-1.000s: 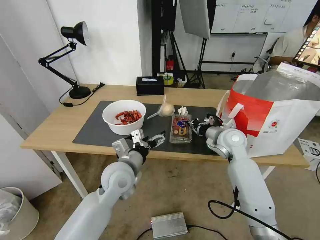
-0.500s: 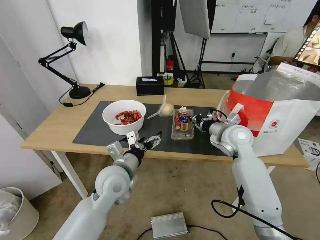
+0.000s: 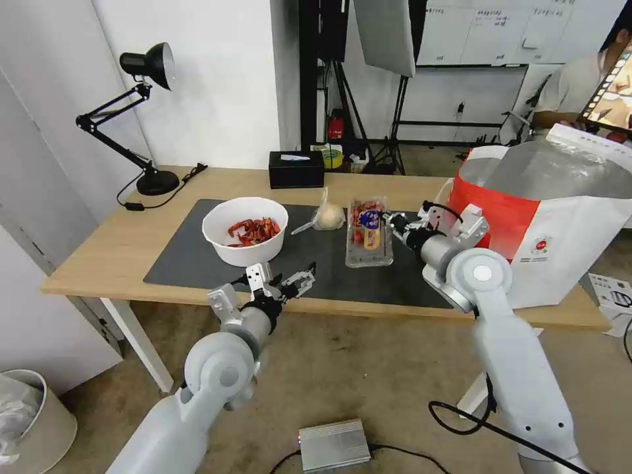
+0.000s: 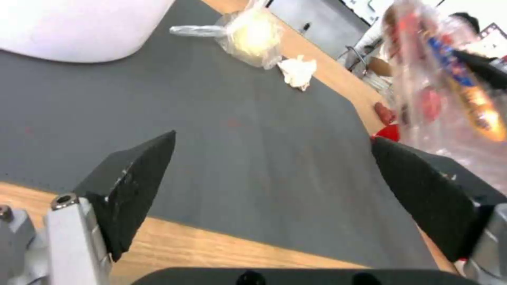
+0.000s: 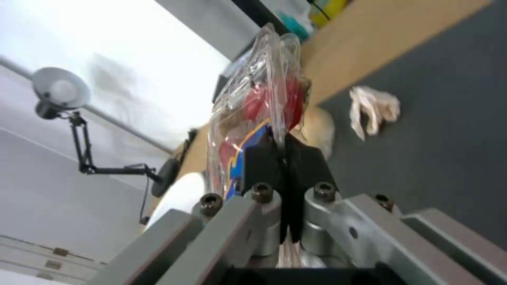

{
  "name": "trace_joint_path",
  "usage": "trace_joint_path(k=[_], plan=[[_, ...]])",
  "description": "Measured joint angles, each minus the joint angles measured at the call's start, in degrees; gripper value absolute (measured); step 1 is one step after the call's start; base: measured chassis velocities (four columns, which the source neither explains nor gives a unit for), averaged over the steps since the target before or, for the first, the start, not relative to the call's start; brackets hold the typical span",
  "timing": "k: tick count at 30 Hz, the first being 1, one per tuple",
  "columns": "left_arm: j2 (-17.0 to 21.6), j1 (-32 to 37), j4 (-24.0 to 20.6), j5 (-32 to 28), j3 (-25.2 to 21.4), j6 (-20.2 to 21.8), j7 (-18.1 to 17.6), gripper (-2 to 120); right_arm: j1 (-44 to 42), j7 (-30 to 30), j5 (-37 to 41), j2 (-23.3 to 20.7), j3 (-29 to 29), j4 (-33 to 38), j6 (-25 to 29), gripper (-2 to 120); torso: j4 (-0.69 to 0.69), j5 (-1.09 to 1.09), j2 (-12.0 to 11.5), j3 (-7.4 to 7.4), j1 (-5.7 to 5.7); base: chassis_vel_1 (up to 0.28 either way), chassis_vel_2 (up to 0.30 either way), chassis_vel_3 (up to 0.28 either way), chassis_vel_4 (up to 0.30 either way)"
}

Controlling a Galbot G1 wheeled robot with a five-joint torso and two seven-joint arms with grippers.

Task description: Pick up the trash from the table and place it into the takeout bag.

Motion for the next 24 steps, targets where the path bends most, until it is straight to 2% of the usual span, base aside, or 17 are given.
trace_joint_path(k=[24], plan=[[0.0,0.6,-0.4,0.3,-0.7,-0.1,-0.2,100,0.6,0.5,-0.4,-3.6,5.4,7.6,4.0,0,0.0,0.0,0.0,0.0,0.0,0.0,0.0,0.0,0.0]])
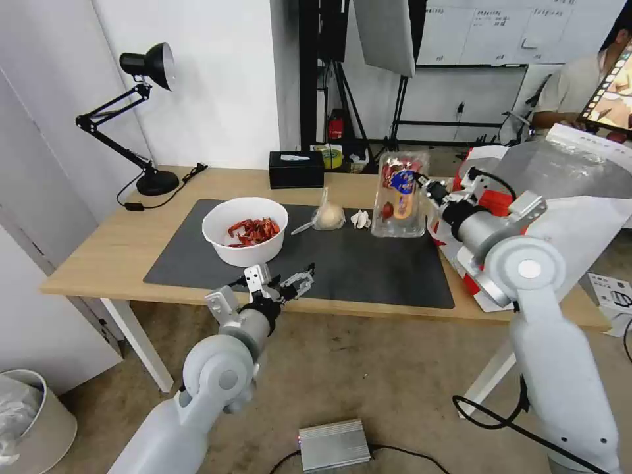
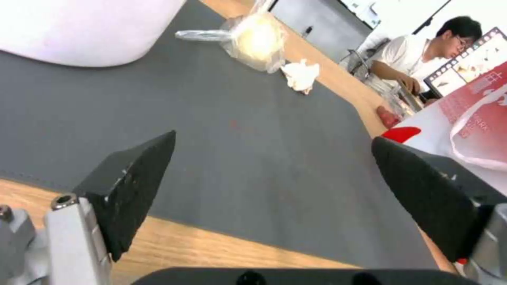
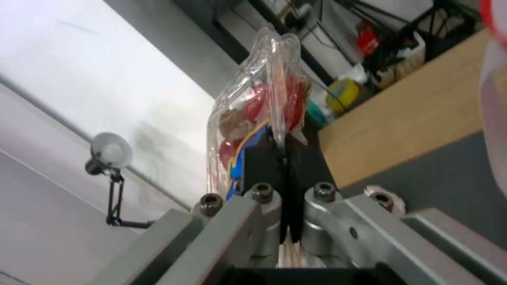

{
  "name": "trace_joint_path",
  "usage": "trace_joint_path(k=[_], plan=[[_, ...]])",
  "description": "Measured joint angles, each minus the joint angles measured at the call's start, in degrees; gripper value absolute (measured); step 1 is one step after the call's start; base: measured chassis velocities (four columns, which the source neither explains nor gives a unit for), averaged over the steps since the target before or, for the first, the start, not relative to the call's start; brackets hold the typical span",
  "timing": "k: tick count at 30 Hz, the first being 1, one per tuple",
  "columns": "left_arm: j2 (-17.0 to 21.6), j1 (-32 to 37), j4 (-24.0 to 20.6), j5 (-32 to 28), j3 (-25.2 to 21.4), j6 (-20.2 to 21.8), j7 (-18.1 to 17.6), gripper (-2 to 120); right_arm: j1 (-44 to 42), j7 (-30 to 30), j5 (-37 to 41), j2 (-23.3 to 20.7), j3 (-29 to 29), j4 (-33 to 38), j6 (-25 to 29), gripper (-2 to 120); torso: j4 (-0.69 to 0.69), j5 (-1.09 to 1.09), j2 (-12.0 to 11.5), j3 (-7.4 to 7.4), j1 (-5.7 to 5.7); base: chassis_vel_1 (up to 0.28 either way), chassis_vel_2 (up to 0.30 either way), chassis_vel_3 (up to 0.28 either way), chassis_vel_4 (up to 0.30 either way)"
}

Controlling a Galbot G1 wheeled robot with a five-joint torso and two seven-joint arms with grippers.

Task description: Pick up the trash from the table and place it into the takeout bag.

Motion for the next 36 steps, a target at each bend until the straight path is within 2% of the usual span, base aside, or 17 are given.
trace_joint_path(k=[13,23,27,36], plan=[[-0.2,0.0,0.0,0.0,-0.1,0.0,-0.2,100,0.9,1.8,-2.8,-0.8,2.4,2.0,1.9,0,0.0,0.0,0.0,0.0,0.0,0.0,0.0,0.0,0.0],[-0.5,0.4,0.0,0.3,-0.3,0.0,-0.2,100,0.7,-0.6,-8.5,-1.4,3.6,2.3,5.5,0,0.0,0.0,0.0,0.0,0.0,0.0,0.0,0.0,0.0],[-0.9,0.6,0.1,0.5,-0.3,0.0,-0.2,100,0.6,-2.3,-13.3,-1.6,3.6,1.8,8.0,0,0.0,-0.01,0.0,0.0,0.0,0.0,0.0,0.0,0.0],[-1.3,0.9,0.1,0.8,-0.2,0.0,-0.2,100,0.9,-2.6,-15.2,-2.0,4.7,1.1,9.9,0,0.0,0.0,0.0,0.0,0.0,0.0,0.0,0.0,0.0]])
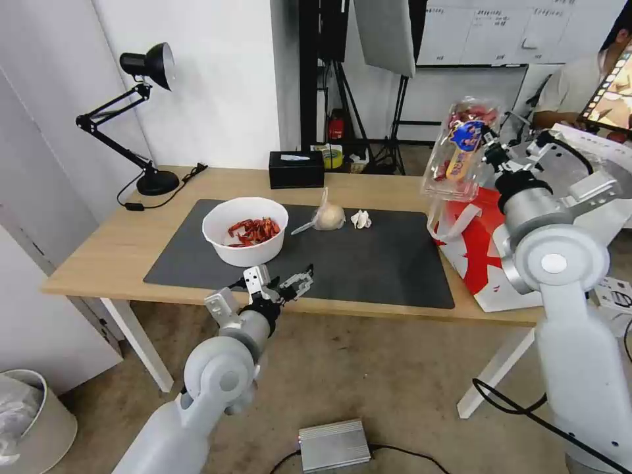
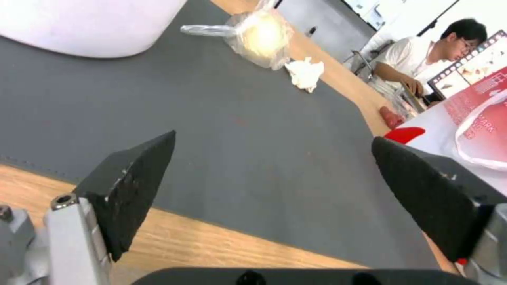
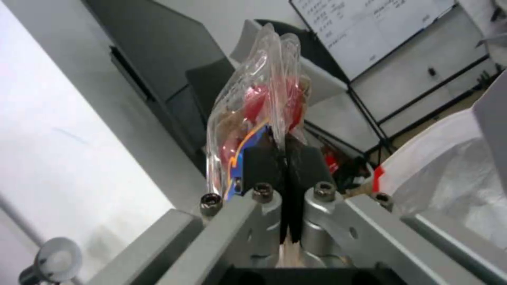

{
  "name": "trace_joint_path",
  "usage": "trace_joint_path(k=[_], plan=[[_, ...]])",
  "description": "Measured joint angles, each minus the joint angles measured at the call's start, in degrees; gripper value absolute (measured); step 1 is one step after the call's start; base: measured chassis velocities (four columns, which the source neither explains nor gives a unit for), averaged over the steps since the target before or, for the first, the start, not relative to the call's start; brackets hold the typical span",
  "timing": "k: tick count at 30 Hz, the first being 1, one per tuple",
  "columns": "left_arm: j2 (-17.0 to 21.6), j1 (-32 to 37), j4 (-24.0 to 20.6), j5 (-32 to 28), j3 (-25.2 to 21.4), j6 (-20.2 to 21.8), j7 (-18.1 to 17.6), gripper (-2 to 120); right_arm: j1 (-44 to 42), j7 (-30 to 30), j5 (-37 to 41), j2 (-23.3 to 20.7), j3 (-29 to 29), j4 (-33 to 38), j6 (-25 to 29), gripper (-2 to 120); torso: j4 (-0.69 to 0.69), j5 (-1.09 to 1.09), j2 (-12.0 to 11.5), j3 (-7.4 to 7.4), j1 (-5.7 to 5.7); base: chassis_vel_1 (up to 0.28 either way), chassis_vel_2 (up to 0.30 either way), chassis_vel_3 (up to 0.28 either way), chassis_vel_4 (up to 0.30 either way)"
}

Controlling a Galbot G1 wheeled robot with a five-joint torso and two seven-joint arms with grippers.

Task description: Pick up the trash from the table and place it into the takeout bag.

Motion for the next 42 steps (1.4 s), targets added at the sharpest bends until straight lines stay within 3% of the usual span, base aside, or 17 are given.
trace_joint_path(k=[16,19,21,24,42], plan=[[-0.7,1.1,-0.3,0.9,-0.3,0.0,0.0,100,2.5,2.3,2.9,-0.5,1.9,-1.5,1.5,0,-0.01,0.0,0.0,0.0,0.0,0.0,0.0,0.0,0.0],[-0.7,2.7,-1.5,1.3,-1.9,0.0,0.0,100,4.3,2.4,2.8,-0.4,1.6,-2.9,1.5,0,-0.02,0.0,0.0,0.0,0.0,0.0,0.0,0.0,0.0],[-0.8,4.5,-2.7,1.7,-3.7,0.0,0.2,100,6.0,2.4,2.3,-0.1,1.0,-4.2,1.4,0,0.06,0.0,0.0,0.0,0.0,0.0,0.0,0.0,0.0],[-0.8,5.2,-3.1,1.9,-4.4,0.0,0.5,100,6.4,2.4,1.8,-0.2,1.2,-4.8,1.4,0,0.04,-0.01,0.0,0.0,0.0,0.0,0.0,0.0,0.0],[-0.3,6.4,-4.2,1.8,-5.6,-0.1,0.7,100,1.4,3.0,1.0,-1.3,4.2,-3.1,0.3,0,0.0,0.0,0.0,0.0,0.0,0.0,0.0,0.0,0.0]])
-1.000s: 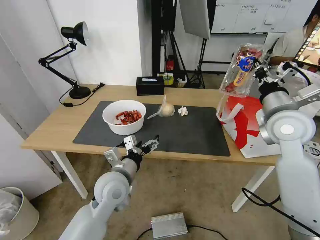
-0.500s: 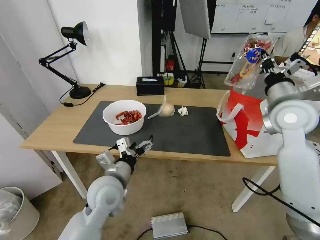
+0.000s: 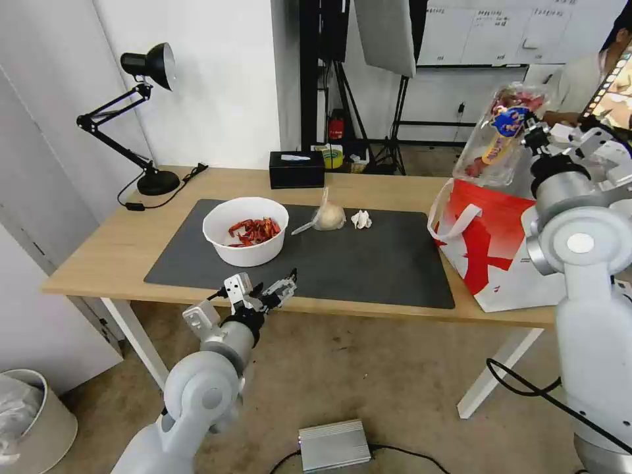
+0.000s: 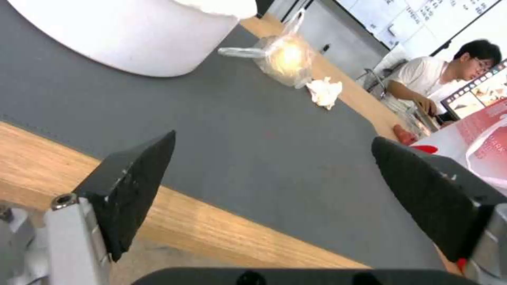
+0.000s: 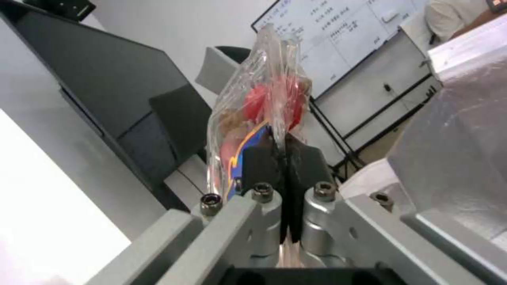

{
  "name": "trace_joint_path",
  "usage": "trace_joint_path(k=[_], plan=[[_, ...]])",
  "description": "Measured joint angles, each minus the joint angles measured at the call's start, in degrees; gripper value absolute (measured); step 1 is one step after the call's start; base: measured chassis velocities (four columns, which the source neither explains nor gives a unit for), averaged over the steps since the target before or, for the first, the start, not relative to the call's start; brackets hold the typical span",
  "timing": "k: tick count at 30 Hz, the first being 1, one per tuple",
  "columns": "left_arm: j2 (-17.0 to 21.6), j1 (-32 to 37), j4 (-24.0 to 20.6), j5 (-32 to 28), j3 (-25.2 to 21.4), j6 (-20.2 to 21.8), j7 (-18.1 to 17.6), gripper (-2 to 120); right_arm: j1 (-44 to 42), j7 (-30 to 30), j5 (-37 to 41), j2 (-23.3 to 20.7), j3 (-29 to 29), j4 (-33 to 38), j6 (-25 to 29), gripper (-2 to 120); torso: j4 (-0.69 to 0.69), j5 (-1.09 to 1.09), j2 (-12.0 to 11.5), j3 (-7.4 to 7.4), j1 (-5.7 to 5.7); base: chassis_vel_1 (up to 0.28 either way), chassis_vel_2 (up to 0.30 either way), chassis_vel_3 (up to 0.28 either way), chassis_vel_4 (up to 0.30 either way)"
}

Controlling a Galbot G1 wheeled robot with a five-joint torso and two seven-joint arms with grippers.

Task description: Pick up the trash from the table and place it into the takeout bag.

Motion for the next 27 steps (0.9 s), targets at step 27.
trace_joint_path(k=[27], plan=[[-0.2,0.7,-0.5,0.1,-0.4,-0.1,0.1,100,-2.2,0.5,1.3,-0.3,2.5,1.4,1.3,0,0.0,0.0,0.0,0.0,0.0,0.0,0.0,0.0,0.0]])
